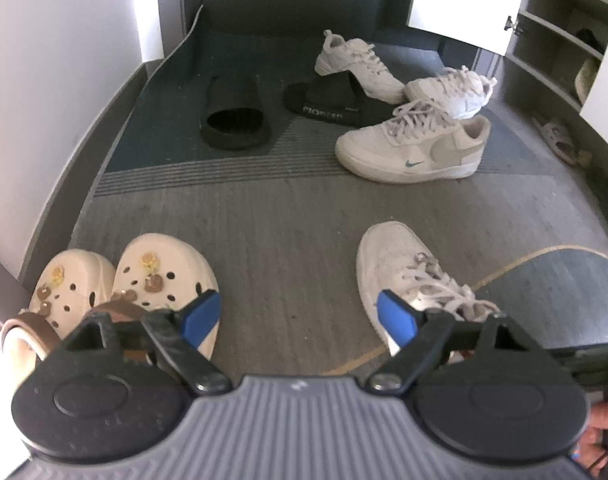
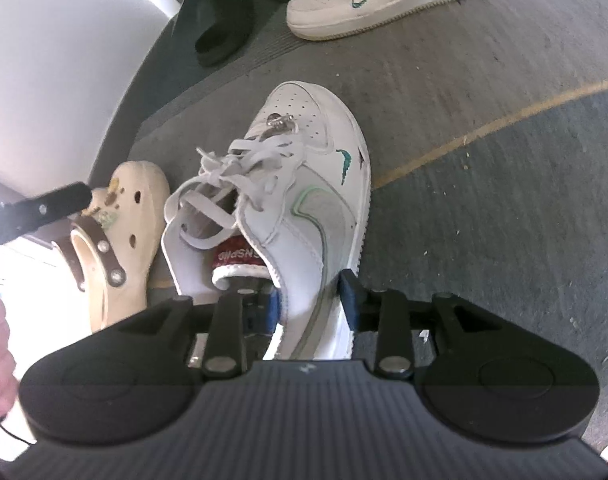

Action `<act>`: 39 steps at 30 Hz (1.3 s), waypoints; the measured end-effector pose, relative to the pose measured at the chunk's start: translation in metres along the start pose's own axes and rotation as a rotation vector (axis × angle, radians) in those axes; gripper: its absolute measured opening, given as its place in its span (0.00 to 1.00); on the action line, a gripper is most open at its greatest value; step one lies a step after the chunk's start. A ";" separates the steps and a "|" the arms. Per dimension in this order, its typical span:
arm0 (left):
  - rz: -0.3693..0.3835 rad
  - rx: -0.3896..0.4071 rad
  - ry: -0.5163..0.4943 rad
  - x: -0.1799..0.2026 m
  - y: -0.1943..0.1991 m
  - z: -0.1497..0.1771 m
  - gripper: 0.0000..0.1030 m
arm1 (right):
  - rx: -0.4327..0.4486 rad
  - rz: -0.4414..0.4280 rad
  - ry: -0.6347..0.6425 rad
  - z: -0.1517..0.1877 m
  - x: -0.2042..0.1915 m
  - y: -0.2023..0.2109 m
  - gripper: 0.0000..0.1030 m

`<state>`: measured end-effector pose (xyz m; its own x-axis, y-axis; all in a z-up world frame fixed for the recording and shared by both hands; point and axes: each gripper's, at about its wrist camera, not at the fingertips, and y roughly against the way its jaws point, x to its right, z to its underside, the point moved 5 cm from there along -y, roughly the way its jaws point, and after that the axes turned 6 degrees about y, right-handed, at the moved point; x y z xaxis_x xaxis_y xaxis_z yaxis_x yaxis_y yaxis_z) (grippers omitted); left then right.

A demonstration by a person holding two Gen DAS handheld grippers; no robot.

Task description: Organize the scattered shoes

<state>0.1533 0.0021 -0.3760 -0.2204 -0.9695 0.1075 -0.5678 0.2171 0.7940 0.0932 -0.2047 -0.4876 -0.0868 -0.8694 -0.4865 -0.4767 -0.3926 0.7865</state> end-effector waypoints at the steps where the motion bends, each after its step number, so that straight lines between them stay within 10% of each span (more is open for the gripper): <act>1: 0.000 -0.002 -0.002 0.001 0.000 0.000 0.85 | -0.003 -0.015 -0.018 0.000 0.002 0.001 0.40; 6: 0.000 -0.005 -0.024 0.003 0.000 0.001 0.85 | 0.040 -0.048 -0.029 0.002 0.008 0.014 0.79; 15: 0.029 0.036 -0.142 0.024 -0.012 -0.026 0.85 | 0.185 -0.059 -0.011 -0.004 0.027 0.056 0.79; 24: 0.092 0.082 -0.586 0.129 -0.050 -0.108 0.85 | 0.198 0.009 -0.066 -0.006 0.048 0.068 0.79; 33: 0.181 0.204 -0.657 0.248 -0.132 -0.177 0.85 | 0.241 0.034 -0.115 -0.013 0.066 0.072 0.79; 39: 0.284 0.145 -0.863 0.311 -0.185 -0.140 0.84 | 0.206 0.056 -0.187 -0.011 0.088 0.063 0.79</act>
<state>0.3010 -0.3556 -0.4059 -0.8488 -0.4694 -0.2434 -0.4835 0.5026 0.7167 0.0649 -0.3093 -0.4772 -0.2689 -0.8096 -0.5217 -0.6327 -0.2599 0.7294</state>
